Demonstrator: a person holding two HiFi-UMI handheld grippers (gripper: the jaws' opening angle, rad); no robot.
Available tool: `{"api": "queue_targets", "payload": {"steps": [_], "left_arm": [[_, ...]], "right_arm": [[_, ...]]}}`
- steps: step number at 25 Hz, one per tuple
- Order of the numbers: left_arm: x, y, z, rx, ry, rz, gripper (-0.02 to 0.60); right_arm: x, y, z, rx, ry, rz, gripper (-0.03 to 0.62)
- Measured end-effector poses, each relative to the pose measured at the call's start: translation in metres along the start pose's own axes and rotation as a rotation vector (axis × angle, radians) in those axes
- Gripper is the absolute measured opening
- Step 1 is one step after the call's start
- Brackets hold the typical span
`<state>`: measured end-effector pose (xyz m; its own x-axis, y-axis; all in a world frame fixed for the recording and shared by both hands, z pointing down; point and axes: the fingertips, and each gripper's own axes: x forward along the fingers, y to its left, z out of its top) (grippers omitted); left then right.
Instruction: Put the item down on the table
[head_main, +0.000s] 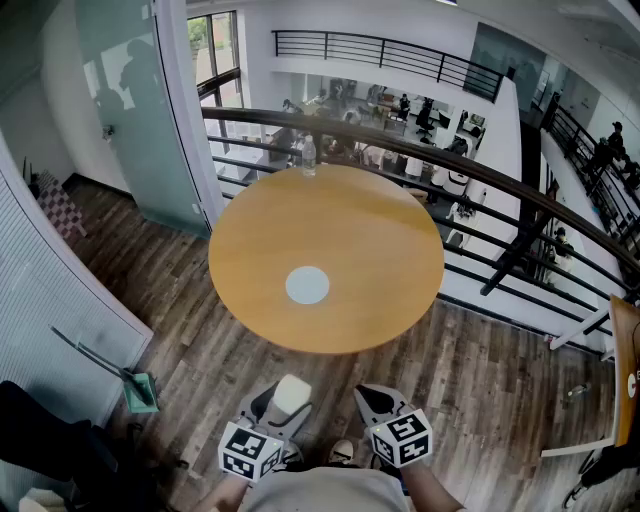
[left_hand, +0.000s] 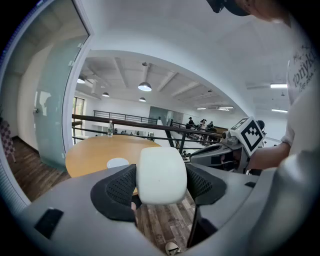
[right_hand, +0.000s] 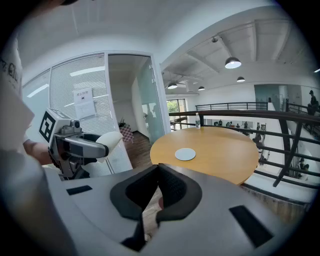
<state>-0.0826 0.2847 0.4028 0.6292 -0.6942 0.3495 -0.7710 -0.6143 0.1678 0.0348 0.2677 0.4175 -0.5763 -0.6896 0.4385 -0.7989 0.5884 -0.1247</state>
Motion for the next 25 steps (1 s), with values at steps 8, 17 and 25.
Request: {"api": "queue_targets", "payload": {"steps": [8, 17, 25], "left_arm": [[0.001, 0.006, 0.004, -0.005, -0.003, 0.02, 0.321], [0.001, 0.007, 0.001, -0.025, -0.012, -0.007, 0.321], [-0.014, 0.021, -0.002, -0.029, -0.022, -0.031, 0.321]], "right_arm": [[0.007, -0.001, 0.003, -0.005, 0.019, 0.016, 0.025], [0.008, 0.0, 0.009, 0.051, -0.025, -0.01, 0.025], [0.017, 0.017, 0.011, 0.055, -0.021, -0.028, 0.025]]}}
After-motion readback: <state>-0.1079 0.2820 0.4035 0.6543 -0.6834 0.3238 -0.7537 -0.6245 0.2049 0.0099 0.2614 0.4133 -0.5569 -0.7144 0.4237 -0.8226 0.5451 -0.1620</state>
